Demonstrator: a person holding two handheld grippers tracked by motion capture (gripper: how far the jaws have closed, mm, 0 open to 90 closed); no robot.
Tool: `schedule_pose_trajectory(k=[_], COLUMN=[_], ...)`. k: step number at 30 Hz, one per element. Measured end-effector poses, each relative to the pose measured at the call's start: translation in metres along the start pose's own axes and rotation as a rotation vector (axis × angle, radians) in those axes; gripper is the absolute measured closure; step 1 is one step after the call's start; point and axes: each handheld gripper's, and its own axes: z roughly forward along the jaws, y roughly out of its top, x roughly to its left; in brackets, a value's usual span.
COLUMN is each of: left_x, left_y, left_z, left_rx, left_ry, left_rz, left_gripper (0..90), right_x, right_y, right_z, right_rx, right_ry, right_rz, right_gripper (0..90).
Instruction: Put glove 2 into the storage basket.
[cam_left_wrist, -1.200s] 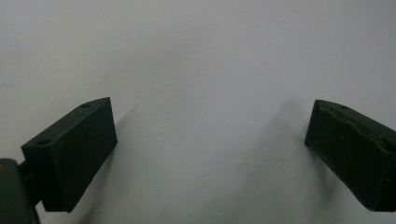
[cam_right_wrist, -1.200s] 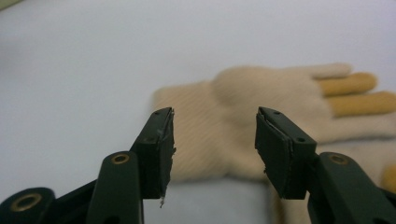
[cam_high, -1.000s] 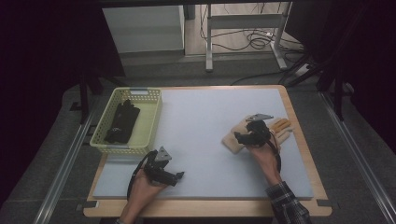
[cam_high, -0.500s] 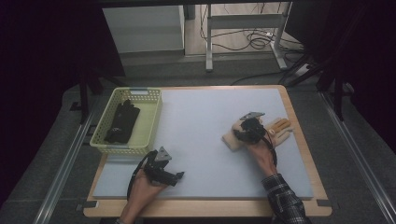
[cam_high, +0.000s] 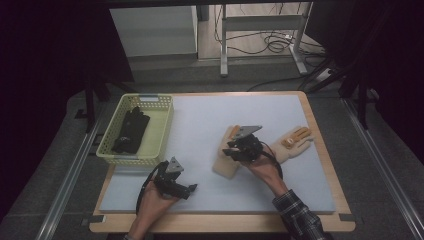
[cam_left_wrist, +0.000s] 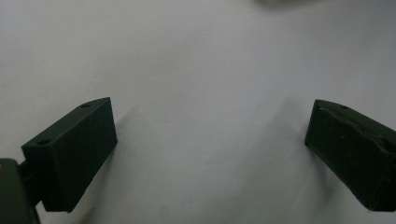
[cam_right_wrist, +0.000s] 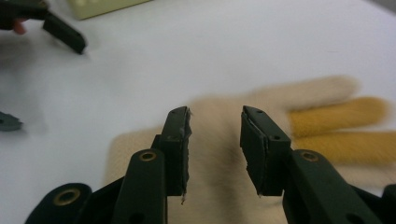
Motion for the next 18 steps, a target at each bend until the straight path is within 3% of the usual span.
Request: schedule_pose_trajectory(k=[3, 7, 11, 13, 18], left_x=[0.0, 0.0, 0.0, 0.0, 0.0], left_y=[0.0, 0.0, 0.0, 0.0, 0.0], left_z=[0.0, 0.0, 0.0, 0.0, 0.0], left_rx=[0.0, 0.0, 0.0, 0.0, 0.0], left_ry=[0.001, 0.001, 0.001, 0.0, 0.0], left_rz=[0.001, 0.0, 0.0, 0.0, -0.001], left_gripper=[2.2, 2.2, 2.2, 2.2, 2.2], right_x=[0.009, 0.005, -0.012, -0.023, -0.029], right_y=[-0.002, 0.0, -0.01, -0.028, -0.055], right_z=[0.019, 0.007, -0.017, -0.025, -0.02], right_rx=[0.032, 0.003, 0.016, 0.035, 0.049], right_ry=[0.017, -0.027, -0.126, -0.149, -0.14], right_rz=[-0.001, 0.034, 0.116, 0.176, 0.226], right_gripper=[45.9, 43.9, 67.2, 77.7, 82.2])
